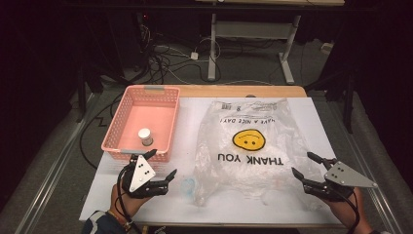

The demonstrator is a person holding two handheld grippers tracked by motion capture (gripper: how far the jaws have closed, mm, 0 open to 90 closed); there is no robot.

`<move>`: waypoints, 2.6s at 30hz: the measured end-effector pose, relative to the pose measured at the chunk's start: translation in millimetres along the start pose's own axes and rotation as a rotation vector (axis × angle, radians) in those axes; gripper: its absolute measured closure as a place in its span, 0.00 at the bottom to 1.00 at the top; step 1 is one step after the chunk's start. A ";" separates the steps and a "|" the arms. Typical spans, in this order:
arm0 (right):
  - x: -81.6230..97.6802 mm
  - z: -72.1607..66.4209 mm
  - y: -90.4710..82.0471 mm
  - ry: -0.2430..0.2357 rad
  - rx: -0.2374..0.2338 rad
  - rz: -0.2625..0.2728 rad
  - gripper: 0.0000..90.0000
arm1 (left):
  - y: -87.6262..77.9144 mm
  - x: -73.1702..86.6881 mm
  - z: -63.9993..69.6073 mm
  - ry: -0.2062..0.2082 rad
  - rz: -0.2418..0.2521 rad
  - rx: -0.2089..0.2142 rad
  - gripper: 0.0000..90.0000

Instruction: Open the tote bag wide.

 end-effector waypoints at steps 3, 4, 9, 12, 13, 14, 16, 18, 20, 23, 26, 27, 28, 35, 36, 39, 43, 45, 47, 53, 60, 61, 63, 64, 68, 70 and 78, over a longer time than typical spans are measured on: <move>0.1 0.9 -0.9 0.002 0.002 0.001 0.35 | 3.9 0.2 1.7 0.006 -0.019 0.011 0.16; 0.3 1.0 -1.1 0.001 0.004 0.000 0.35 | 4.3 0.3 2.6 0.009 -0.021 0.014 0.16; 2.3 1.6 2.2 0.004 0.002 -0.014 0.35 | 4.4 0.8 6.3 0.033 -0.038 0.022 0.16; 1.7 4.5 7.7 -0.015 0.010 -0.028 0.36 | 2.1 2.2 6.0 0.035 -0.039 0.019 0.16; 1.1 7.2 10.0 -0.004 0.011 -0.027 0.37 | 2.1 2.2 6.0 0.035 -0.039 0.019 0.16; 0.3 10.2 12.8 0.008 0.015 -0.030 0.37 | 1.7 2.4 5.4 0.032 -0.037 0.016 0.16; -0.9 13.6 16.4 0.013 0.021 -0.036 0.38 | 1.4 2.8 4.4 0.029 -0.036 0.016 0.16; -7.2 28.0 31.2 0.027 0.036 -0.058 0.39 | 0.7 3.1 4.4 0.030 -0.030 0.018 0.16; -13.6 42.5 44.8 0.043 0.043 -0.069 0.40 | 0.7 2.4 4.2 0.030 -0.025 0.016 0.16; -25.6 68.3 71.4 0.040 0.081 -0.107 0.40 | 1.5 1.9 4.1 0.031 -0.026 0.017 0.16; -28.4 93.5 105.6 0.014 0.109 -0.180 0.43 | 4.5 3.0 4.8 0.032 -0.037 0.024 0.16; -26.6 101.1 116.9 0.026 0.113 -0.218 0.43 | 5.3 3.4 5.4 0.032 -0.041 0.027 0.16; -24.1 109.3 127.2 0.030 0.121 -0.245 0.45 | 5.5 3.6 6.1 0.038 -0.043 0.029 0.16; 1.4 141.2 177.6 0.175 0.119 -0.409 0.59 | 5.4 7.8 6.0 0.037 -0.053 0.038 0.16; 4.2 142.1 181.7 0.189 0.118 -0.423 0.64 | 5.0 8.3 6.0 0.039 -0.056 0.040 0.16; 10.6 141.1 190.4 0.192 0.109 -0.448 0.82 | 4.5 9.1 6.6 0.040 -0.053 0.045 0.16; 14.9 138.7 194.1 0.180 0.105 -0.489 0.96 | 4.0 10.0 6.9 0.045 -0.058 0.051 0.16; 14.2 141.1 191.4 0.194 0.135 -0.471 0.99 | 4.4 10.0 6.6 0.046 -0.061 0.047 0.17; 13.2 145.9 185.1 0.217 0.183 -0.455 1.00 | 4.4 9.7 6.4 0.046 -0.060 0.042 0.17; 30.4 167.3 153.8 0.377 0.303 -0.448 1.00 | 2.5 7.9 6.0 0.046 -0.048 0.019 0.17; 42.5 174.0 114.2 0.451 0.230 -0.451 1.00 | 0.9 7.4 6.3 0.052 -0.039 0.009 0.18; 42.5 174.0 114.2 0.451 0.230 -0.451 1.00 | 0.7 7.4 6.5 0.054 -0.039 0.012 0.18; 41.7 163.9 98.4 0.432 0.203 -0.442 0.99 | 1.4 7.2 6.7 0.057 -0.040 0.012 0.18; 41.0 158.1 93.8 0.417 0.191 -0.438 0.99 | 1.5 7.1 6.7 0.057 -0.040 0.012 0.18; 42.3 129.8 80.3 0.376 0.113 -0.432 0.98 | 0.9 6.8 7.0 0.058 -0.039 0.010 0.18; 42.7 121.9 78.5 0.363 0.096 -0.437 0.98 | 0.9 6.7 6.9 0.058 -0.039 0.009 0.18; 29.9 77.0 65.1 0.268 0.002 -0.433 0.94 | 1.2 6.9 6.7 0.065 -0.042 0.011 0.18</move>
Point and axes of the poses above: each handheld gripper's, and its own axes: y roughly forward along the jaws, x roughly out of its underside, z roughly to its right, the point moved 2 cm from there along y, roughly forward along the jaws, and after that the axes turned 3 degrees about z, right-handed, at the moved point
